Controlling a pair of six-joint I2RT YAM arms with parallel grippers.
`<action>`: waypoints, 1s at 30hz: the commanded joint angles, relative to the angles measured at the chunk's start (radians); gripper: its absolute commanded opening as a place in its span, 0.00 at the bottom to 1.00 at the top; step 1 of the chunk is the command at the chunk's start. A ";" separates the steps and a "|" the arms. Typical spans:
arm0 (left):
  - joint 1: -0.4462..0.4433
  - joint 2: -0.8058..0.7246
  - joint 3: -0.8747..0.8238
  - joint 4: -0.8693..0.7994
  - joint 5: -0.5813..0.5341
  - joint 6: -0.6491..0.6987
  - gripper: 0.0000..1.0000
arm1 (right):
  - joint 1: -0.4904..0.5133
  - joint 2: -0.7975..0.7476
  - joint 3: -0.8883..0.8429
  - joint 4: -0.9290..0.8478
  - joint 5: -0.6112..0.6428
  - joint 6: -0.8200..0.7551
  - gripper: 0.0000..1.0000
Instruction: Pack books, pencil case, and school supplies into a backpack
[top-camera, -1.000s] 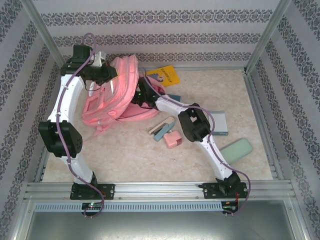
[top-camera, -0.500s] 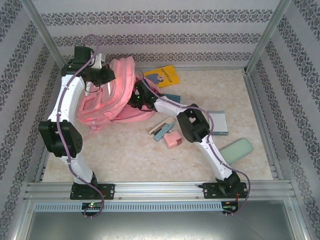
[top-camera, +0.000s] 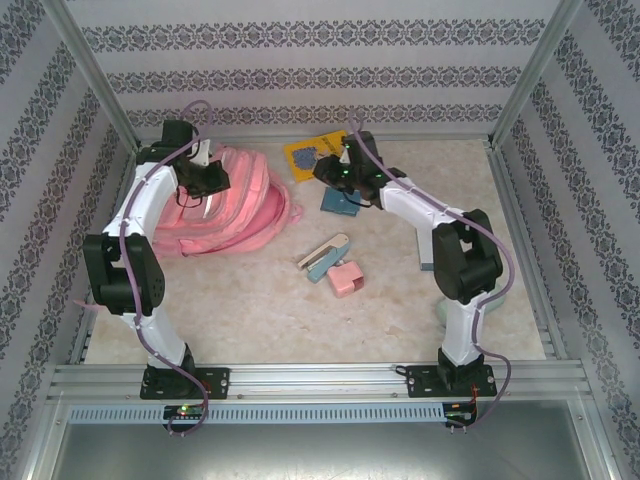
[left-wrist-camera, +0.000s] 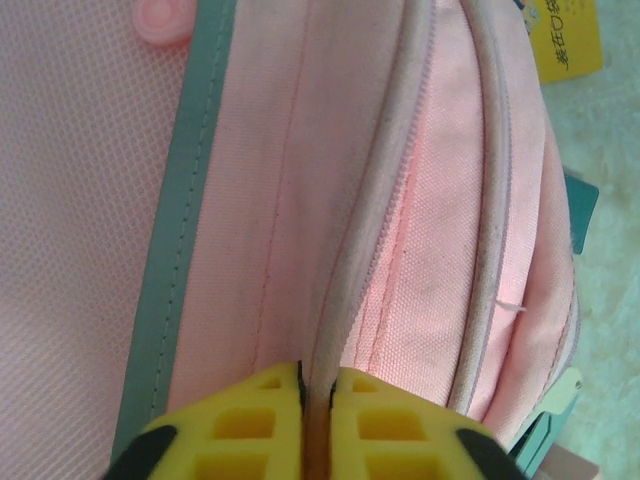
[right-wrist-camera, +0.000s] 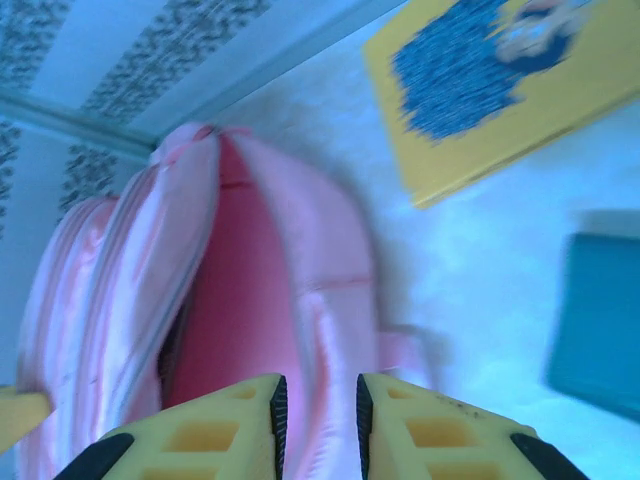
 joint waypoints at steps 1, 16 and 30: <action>-0.008 -0.051 -0.012 0.071 0.008 -0.015 0.14 | -0.036 -0.001 -0.046 -0.061 0.033 -0.084 0.25; -0.065 -0.072 -0.047 0.072 0.027 -0.097 0.00 | -0.136 0.444 0.409 0.073 -0.024 0.142 0.00; -0.114 -0.089 -0.051 0.000 -0.011 -0.106 0.00 | -0.168 0.778 0.895 -0.306 0.187 0.227 0.00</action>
